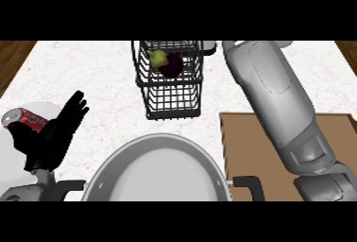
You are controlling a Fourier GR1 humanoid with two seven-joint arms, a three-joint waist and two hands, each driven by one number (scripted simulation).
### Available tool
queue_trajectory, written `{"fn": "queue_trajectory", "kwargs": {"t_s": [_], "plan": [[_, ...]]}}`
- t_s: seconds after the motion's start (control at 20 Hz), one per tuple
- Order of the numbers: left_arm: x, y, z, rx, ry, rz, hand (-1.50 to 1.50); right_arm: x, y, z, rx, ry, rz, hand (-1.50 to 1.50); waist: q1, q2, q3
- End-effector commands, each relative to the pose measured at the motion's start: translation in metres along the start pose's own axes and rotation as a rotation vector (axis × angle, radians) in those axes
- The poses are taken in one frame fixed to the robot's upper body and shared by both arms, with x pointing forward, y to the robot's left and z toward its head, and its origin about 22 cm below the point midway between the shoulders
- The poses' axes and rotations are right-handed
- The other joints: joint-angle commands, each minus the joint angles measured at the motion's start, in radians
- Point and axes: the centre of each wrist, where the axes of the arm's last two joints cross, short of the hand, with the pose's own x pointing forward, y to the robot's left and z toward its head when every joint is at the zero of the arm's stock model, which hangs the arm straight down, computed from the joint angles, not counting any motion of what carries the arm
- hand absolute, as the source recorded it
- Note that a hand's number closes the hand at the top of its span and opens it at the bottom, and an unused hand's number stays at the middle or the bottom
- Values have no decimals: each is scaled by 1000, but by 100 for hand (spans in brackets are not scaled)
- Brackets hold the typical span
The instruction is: Pick the eggplant from the tray and place it in the tiered basket
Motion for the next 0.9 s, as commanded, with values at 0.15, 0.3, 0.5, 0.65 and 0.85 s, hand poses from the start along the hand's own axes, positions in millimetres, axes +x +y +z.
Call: {"fn": "queue_trajectory", "kwargs": {"t_s": [0.15, 0.3, 0.5, 0.65, 0.85], "plan": [[5, 6, 0, 7, 4, 7, 0, -6, -92, -30, -172, 9, -36, -150, -5, 1, -1], [16, 13, 10, 14, 8, -9, 0, -2, -117, -34, -192, 17, -26, -150, -3, -2, -1], [4, 12, 9, 20, 7, 17, 0, -22, -205, -26, -205, -1, -1, -150, -15, -3, 0], [9, 21, 4, 20, -4, 5, 0, -8, -235, -35, -201, -13, -7, -150, -7, 0, -1], [-6, -4, 7, -13, 11, 6, 0, -24, -283, -29, -207, -17, 2, -150, -4, 1, -1]]}}
